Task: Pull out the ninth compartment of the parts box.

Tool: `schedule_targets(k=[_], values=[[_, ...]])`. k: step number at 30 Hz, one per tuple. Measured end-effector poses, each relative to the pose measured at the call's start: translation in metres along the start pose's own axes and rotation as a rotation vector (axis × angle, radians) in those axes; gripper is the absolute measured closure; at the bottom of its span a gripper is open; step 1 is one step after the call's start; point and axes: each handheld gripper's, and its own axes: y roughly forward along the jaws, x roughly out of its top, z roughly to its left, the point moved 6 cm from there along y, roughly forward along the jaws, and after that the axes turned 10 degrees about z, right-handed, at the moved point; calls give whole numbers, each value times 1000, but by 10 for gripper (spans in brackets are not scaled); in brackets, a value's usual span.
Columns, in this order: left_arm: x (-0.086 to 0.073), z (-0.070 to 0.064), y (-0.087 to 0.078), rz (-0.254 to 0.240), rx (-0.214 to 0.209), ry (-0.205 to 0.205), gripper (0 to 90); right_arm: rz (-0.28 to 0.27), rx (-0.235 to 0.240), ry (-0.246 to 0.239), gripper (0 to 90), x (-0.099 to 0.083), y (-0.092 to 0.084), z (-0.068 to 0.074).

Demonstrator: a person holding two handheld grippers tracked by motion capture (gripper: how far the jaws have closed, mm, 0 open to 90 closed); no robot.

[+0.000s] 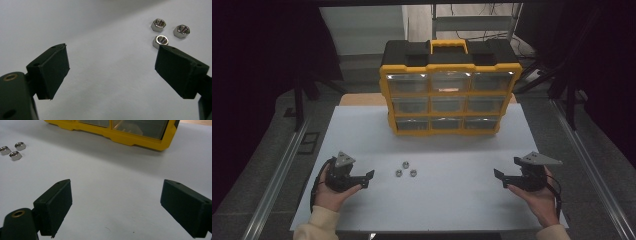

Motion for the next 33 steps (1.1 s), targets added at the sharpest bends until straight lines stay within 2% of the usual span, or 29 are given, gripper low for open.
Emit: schedule_targets(k=[23, 33], values=[[0, 0, 1, 6, 0, 3, 129, 7, 4, -4, 117, 11, 16, 18], [-1, 1, 2, 12, 1, 6, 131, 5, -12, 1, 121, 14, 21, 16]])
